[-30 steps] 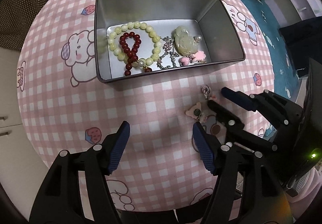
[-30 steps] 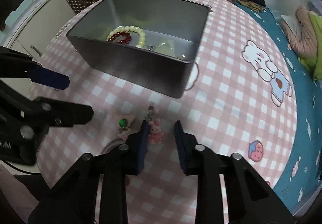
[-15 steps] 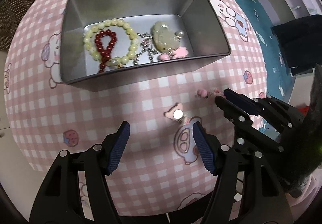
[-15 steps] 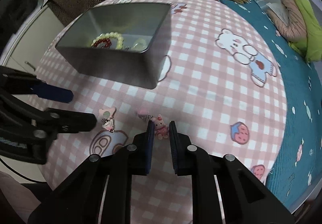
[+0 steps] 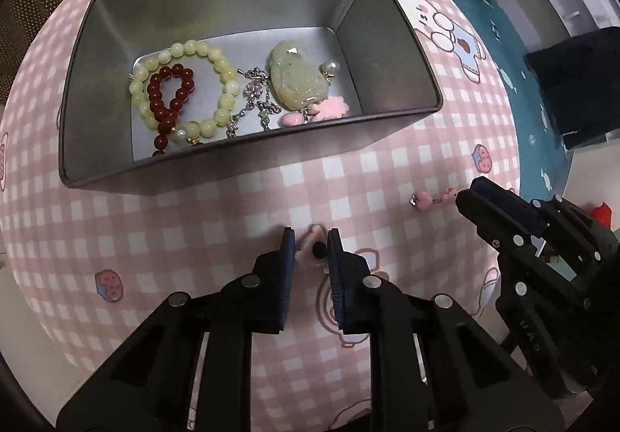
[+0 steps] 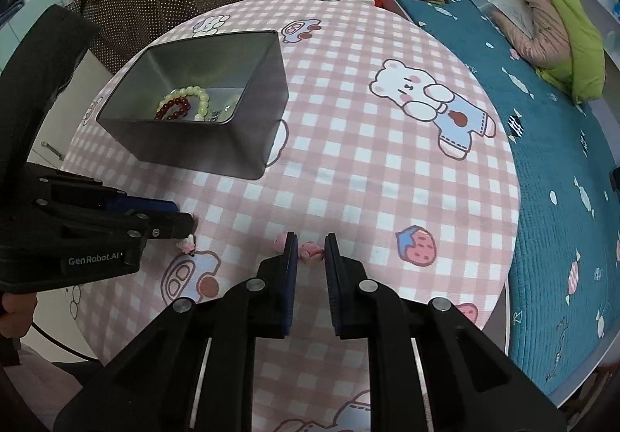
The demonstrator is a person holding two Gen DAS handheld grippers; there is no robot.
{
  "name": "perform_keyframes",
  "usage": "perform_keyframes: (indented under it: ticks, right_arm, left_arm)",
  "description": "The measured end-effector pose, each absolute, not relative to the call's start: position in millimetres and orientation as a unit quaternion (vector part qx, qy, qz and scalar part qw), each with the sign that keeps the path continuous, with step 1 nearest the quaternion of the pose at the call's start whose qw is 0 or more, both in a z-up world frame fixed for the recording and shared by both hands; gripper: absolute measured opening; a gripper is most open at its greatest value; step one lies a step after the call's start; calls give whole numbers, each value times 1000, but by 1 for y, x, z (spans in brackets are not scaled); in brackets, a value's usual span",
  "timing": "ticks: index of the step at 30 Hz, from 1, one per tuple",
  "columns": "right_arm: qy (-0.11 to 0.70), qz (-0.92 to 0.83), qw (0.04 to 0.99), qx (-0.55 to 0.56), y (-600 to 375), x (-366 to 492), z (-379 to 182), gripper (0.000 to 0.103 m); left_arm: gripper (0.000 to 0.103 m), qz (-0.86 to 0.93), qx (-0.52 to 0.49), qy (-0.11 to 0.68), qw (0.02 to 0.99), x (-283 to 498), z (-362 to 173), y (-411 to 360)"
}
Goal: Organize jewelry
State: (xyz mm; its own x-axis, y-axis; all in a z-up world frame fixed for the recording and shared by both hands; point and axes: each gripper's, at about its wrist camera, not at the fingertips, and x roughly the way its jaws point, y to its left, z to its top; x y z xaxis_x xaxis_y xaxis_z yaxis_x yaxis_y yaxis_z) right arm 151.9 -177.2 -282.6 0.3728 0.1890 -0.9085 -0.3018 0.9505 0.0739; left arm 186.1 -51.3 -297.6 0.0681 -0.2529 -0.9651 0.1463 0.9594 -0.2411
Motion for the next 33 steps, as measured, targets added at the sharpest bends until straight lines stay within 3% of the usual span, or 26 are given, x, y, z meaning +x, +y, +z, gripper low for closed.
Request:
perform_keyframes:
  ticks: [3, 5, 18, 33]
  right_arm:
    - [539, 147, 828, -48, -179, 153, -282, 13]
    - [538, 146, 829, -47, -180, 153, -280, 13]
    - [518, 136, 843, -41, -189, 156, -259, 13]
    - [437, 186, 879, -50, -161, 180, -188, 13]
  left_arm:
    - [15, -140, -39, 670, 728, 188, -299, -53]
    - [7, -144, -43, 671, 726, 189, -297, -52]
    - [7, -168, -55, 645, 743, 181, -263, -39]
    - [7, -144, -95, 571, 802, 204, -193, -5]
